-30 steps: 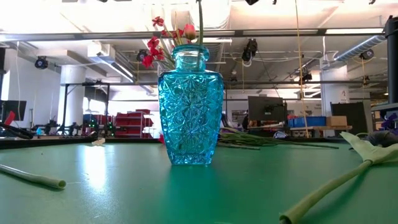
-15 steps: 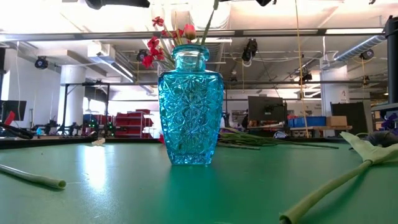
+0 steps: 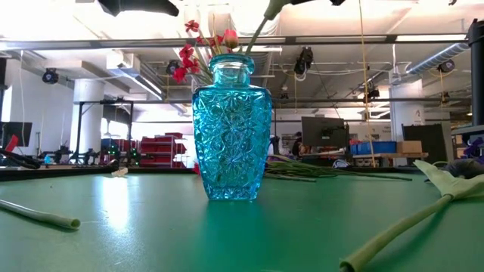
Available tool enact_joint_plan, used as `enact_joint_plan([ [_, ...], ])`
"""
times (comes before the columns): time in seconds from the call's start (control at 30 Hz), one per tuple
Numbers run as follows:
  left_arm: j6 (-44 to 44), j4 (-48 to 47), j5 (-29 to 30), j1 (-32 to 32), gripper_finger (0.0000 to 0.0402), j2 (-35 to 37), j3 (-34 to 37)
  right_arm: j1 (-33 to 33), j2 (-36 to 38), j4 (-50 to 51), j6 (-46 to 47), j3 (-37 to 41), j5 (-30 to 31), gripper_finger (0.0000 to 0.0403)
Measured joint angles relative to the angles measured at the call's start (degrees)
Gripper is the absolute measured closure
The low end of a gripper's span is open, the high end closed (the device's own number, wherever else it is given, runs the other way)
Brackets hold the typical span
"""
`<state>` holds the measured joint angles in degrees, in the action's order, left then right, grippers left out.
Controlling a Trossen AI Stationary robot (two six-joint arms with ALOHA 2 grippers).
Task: Sort flowers into vase by color
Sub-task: Put the top purple flowers into the blue vase
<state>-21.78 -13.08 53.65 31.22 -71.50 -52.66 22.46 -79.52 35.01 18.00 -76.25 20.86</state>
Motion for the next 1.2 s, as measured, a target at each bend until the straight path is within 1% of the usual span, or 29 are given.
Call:
enact_joint_plan([
  [0.33,0.00,-0.06,0.00,0.00,0.0189,0.00,0.00,0.00,4.60,4.27,4.01,0.00,-0.08,0.0142],
  [0.73,0.00,-0.44,0.00,0.00,0.0189,0.00,0.00,0.00,8.27,4.17,3.95,0.01,-0.03,0.0142],
  [1.03,0.00,-0.72,0.00,0.00,0.0189,0.00,0.00,-0.17,13.36,6.79,3.91,0.02,0.34,0.0142],
  [1.1,0.00,-0.72,0.00,0.00,0.0189,0.00,0.01,-0.26,14.46,6.53,3.93,0.02,1.56,0.0142],
  [1.2,0.00,-0.70,0.00,0.00,0.0189,0.00,0.07,-0.33,15.91,6.51,3.95,0.02,5.55,0.0142],
])
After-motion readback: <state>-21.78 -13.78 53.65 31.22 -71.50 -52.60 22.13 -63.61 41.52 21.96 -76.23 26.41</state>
